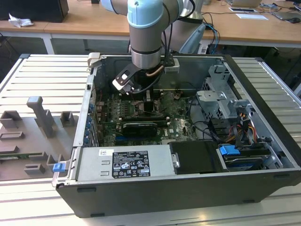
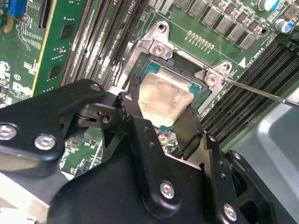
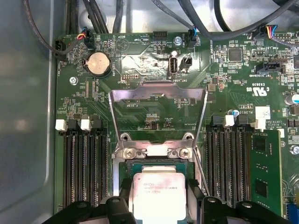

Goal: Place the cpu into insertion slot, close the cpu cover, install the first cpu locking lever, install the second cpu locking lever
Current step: 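Place the cpu into insertion slot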

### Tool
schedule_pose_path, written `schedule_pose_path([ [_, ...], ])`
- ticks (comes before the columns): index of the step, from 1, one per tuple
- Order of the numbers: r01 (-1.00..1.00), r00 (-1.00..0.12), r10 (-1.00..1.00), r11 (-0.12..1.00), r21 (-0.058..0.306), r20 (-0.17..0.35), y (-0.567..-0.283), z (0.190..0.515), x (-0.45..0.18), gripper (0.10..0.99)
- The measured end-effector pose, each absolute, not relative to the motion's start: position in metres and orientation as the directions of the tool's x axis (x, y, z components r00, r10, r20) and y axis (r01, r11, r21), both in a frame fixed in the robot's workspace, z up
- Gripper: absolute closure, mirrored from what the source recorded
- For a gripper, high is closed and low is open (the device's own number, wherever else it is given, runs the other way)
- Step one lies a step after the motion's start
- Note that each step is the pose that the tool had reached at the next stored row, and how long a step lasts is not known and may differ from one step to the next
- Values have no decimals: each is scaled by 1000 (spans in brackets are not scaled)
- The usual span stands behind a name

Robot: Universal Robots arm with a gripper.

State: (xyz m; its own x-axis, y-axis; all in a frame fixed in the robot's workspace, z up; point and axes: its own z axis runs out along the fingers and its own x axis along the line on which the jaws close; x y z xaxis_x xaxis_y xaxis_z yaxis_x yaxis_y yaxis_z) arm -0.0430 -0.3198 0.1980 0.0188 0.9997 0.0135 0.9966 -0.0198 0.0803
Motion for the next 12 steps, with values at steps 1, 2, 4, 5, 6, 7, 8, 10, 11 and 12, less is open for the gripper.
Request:
schedule_pose_path([
  [1, 997, 19, 1000, -20, 80, 14, -320, 198, -43, 549],
  [2, 997, 19, 1000, -20, 80, 14, -320, 198, -43, 549],
  [4, 997, 19, 1000, -20, 81, 14, -320, 198, -43, 549],
  [5, 997, 19, 1000, -20, 81, 14, -320, 198, -43, 533],
  [6, 997, 19, 1000, -20, 80, 14, -320, 198, -43, 533],
  [7, 997, 19, 1000, -20, 80, 14, -320, 198, -43, 471],
  [8, 997, 19, 1000, -20, 80, 14, -320, 198, -43, 471],
  [10, 997, 19, 1000, -20, 80, 15, -319, 199, -43, 471],
  [11, 997, 19, 1000, -20, 80, 15, -319, 200, -43, 471],
  [12, 997, 19, 1000, -20, 80, 15, -319, 202, -43, 471],
])
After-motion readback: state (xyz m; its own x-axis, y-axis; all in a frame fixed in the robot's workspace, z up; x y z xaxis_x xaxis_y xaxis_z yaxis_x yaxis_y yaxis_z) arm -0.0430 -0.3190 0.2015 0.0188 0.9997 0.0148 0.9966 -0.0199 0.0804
